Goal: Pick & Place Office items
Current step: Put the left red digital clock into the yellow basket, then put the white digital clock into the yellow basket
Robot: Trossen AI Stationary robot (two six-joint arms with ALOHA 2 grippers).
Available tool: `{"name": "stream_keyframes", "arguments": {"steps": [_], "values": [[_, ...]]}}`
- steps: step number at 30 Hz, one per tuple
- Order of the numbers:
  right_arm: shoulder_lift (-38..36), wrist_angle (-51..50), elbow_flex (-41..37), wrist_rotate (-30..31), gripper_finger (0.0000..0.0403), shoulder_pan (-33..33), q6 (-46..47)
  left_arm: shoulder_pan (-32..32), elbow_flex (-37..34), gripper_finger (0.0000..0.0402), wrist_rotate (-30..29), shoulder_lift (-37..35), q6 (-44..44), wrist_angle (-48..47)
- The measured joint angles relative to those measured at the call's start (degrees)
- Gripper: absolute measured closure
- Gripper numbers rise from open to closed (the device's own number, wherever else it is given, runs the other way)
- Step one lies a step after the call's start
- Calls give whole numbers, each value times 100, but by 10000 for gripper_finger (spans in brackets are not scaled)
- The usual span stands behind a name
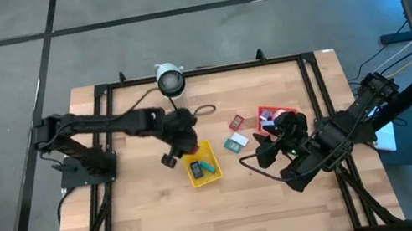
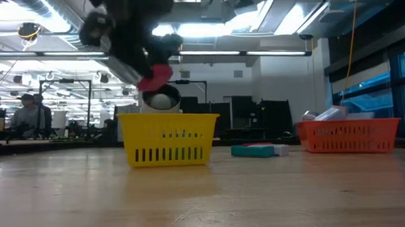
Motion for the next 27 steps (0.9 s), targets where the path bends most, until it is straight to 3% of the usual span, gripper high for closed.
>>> {"name": "stream_keyframes", "arguments": {"steps": [6,14,18,27], "values": [[0,-6,0,54,201,0,1,-758,54,239,-997,154,-1243,566],[0,-4,0,17,201,45,15,-892,54,228,-640,371,-1754,814],[0,-16,0,5,201,74,109,-696,54,200,-536,371,-2616,1054],[0,-24,0,79,201,151,157,-605,47,138,-622,353,-2640,870]]}}
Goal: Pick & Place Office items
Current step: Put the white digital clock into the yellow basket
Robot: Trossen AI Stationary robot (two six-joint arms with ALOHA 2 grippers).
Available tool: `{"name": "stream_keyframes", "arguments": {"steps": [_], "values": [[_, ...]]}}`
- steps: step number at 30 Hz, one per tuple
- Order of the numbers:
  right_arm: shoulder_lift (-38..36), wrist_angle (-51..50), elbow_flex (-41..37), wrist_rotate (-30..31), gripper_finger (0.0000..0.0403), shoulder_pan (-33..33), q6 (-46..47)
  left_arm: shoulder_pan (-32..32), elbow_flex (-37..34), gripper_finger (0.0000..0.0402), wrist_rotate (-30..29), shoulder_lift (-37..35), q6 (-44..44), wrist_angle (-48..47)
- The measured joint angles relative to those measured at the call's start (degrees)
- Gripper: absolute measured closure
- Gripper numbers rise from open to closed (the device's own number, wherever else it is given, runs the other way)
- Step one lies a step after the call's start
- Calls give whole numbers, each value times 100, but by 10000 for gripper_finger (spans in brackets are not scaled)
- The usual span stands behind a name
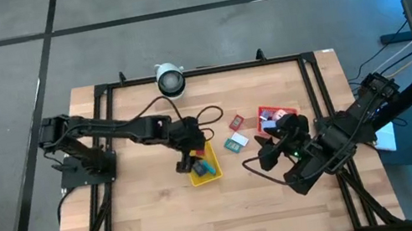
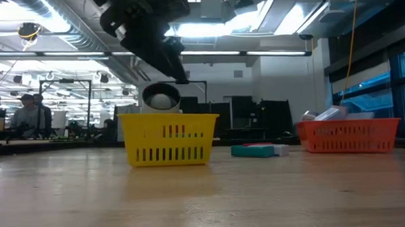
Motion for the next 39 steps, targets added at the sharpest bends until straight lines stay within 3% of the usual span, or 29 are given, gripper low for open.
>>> {"name": "stream_keyframes", "arguments": {"steps": [7,11,13,18,21,30,39], "values": [[71,-450,-175,-512,202,-138,-30,-66,-4,128,-109,-750,-255,-156],[72,-266,-928,-1270,200,-440,-179,-298,0,128,-792,-1515,-338,-218],[72,267,-1422,-1918,196,-700,-501,-465,0,128,-1206,-1861,-341,-249],[107,2724,-2517,-3257,183,-1464,-2183,-943,2,128,-2009,-2470,-248,59],[250,2857,-2799,-3717,176,-1995,-2677,-1163,2,128,-2424,-2665,-184,260],[661,3138,-3008,-4214,138,-3284,-4101,-1298,9,128,-2748,-2812,-99,475],[1052,3606,-3008,-4552,99,-3400,-4236,-1286,9,128,-2741,-2810,-99,475]]}}
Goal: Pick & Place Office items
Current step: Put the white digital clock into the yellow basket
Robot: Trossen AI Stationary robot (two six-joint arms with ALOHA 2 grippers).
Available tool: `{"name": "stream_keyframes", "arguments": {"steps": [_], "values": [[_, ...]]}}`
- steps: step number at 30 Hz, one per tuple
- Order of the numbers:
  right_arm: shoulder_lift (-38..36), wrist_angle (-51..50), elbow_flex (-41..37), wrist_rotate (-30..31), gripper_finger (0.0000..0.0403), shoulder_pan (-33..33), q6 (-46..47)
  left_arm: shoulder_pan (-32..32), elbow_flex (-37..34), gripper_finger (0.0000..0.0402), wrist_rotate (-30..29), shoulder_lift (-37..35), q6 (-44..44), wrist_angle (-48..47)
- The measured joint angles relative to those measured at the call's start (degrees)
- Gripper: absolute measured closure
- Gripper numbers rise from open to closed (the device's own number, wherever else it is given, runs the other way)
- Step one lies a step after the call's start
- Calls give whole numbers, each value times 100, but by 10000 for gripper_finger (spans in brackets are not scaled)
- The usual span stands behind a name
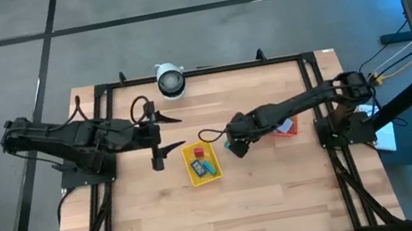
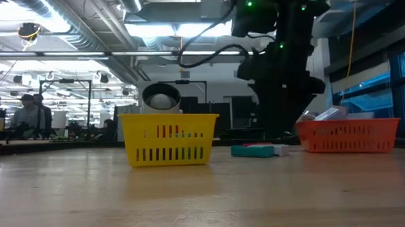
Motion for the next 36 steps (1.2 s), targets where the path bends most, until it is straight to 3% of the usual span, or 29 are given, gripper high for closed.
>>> {"name": "stream_keyframes", "arguments": {"steps": [4,11,36], "values": [[133,-5,0,208,91,-28,-82,72,-1,128,3,1,0,24],[524,29,20,-64,90,-65,-424,127,0,128,9,2,0,315],[574,-106,555,-20,90,-220,-683,127,310,128,-118,4,22,273]]}}
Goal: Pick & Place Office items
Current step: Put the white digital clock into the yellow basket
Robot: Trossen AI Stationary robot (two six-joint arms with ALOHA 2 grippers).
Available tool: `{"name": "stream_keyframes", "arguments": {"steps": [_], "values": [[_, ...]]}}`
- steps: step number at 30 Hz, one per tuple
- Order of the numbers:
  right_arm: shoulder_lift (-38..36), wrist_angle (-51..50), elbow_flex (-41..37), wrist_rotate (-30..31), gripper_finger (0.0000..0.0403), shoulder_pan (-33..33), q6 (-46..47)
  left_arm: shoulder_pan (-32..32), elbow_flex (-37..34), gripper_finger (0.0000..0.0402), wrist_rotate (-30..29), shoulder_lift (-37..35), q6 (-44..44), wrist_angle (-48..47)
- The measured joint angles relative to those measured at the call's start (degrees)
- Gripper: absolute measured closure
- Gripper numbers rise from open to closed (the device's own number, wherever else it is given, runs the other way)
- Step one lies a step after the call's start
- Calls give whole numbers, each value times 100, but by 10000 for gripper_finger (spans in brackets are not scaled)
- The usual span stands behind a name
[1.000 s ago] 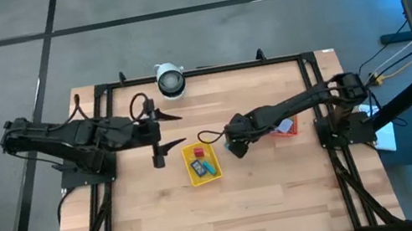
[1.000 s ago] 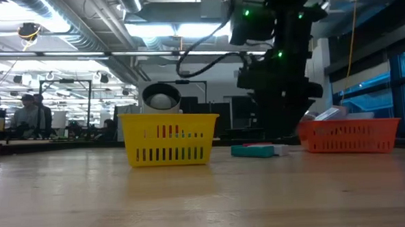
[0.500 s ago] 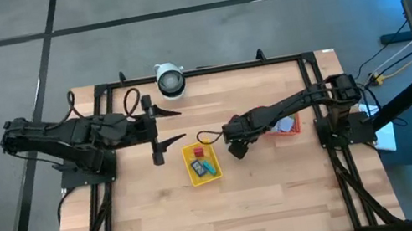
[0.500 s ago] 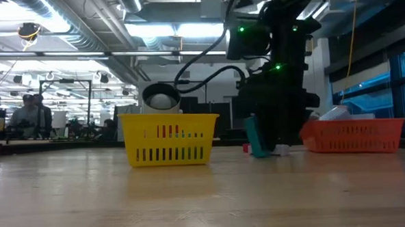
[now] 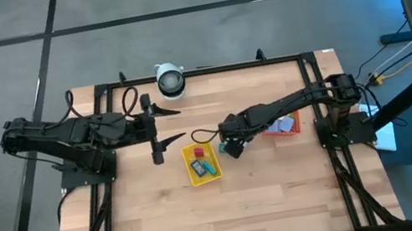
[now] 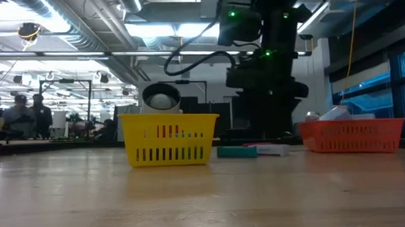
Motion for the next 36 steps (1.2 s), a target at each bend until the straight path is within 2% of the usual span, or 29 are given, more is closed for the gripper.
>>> {"name": "stream_keyframes", "arguments": {"steps": [12,18,22,26,36], "values": [[46,12,-163,14,90,94,68,0,0,128,0,0,-2,2],[375,109,-166,-340,90,91,-292,0,0,128,0,0,-2,44],[409,148,-168,-372,96,89,-348,0,0,128,0,0,-2,43],[412,241,-168,-524,128,89,-384,0,0,128,4,0,-2,44],[415,278,-153,-635,249,99,-181,-20,0,128,2,0,-2,43]]}}
